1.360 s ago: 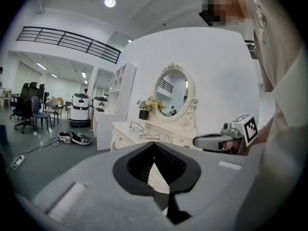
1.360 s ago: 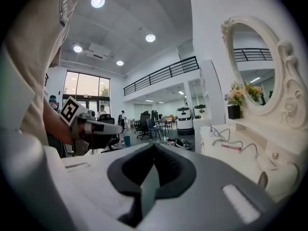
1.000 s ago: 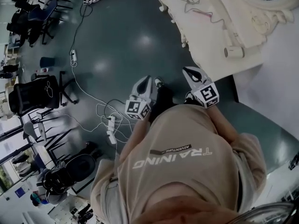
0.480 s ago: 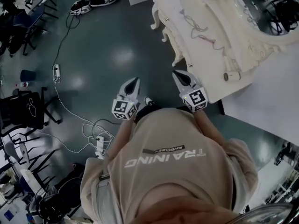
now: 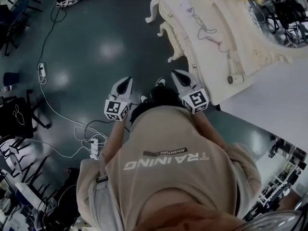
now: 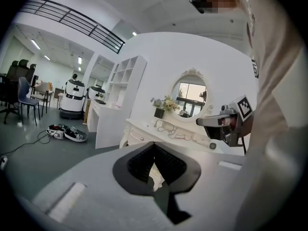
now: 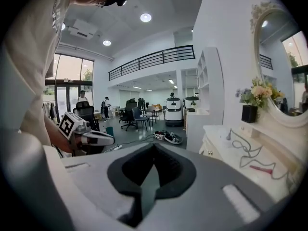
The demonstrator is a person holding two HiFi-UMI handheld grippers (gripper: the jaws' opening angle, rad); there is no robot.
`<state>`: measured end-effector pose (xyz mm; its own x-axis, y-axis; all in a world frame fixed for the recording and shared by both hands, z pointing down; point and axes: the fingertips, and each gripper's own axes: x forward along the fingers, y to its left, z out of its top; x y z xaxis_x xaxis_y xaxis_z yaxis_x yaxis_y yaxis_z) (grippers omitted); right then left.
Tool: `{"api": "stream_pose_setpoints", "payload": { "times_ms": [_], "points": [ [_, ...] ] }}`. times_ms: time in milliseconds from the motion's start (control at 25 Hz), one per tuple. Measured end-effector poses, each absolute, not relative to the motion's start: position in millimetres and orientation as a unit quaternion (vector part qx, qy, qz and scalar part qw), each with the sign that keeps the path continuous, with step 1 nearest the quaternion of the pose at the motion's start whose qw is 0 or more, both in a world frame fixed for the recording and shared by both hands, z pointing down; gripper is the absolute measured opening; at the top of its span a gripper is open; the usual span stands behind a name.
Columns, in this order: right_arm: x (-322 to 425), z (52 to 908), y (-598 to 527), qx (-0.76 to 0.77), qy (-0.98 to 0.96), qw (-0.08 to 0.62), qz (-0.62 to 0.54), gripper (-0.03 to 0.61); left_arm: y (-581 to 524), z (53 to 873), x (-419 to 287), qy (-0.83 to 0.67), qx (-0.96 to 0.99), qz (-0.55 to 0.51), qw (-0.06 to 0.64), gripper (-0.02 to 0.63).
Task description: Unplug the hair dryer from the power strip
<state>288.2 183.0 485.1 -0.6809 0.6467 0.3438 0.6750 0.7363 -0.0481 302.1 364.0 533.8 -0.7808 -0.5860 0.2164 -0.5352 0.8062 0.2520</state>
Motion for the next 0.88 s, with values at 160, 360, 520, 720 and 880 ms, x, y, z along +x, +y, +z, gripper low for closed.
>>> {"api": "stream_pose_setpoints", "payload": {
  "times_ms": [160, 360, 520, 720, 880],
  "points": [
    [268, 500, 189, -0.363, -0.914, 0.178, -0.033, 0.003, 355, 514, 267, -0.944, 0.296, -0.094, 0.113, 0.006],
    [218, 512, 209, -0.373, -0.912, 0.171, -0.003, 0.003, 357, 502, 228, -0.945, 0.292, -0.088, 0.115, 0.006],
    [163, 512, 212, -0.380, -0.911, 0.162, 0.014, 0.003, 362, 504, 196, -0.945, 0.285, -0.069, 0.142, 0.006],
    [87, 506, 199, -0.380, -0.912, 0.148, 0.035, 0.003, 356, 487, 125, -0.947, 0.282, -0.043, 0.146, 0.006],
    [31, 509, 186, -0.376, -0.915, 0.142, 0.041, 0.003, 339, 470, 60, -0.950, 0.282, -0.031, 0.134, 0.006]
  ]
}}
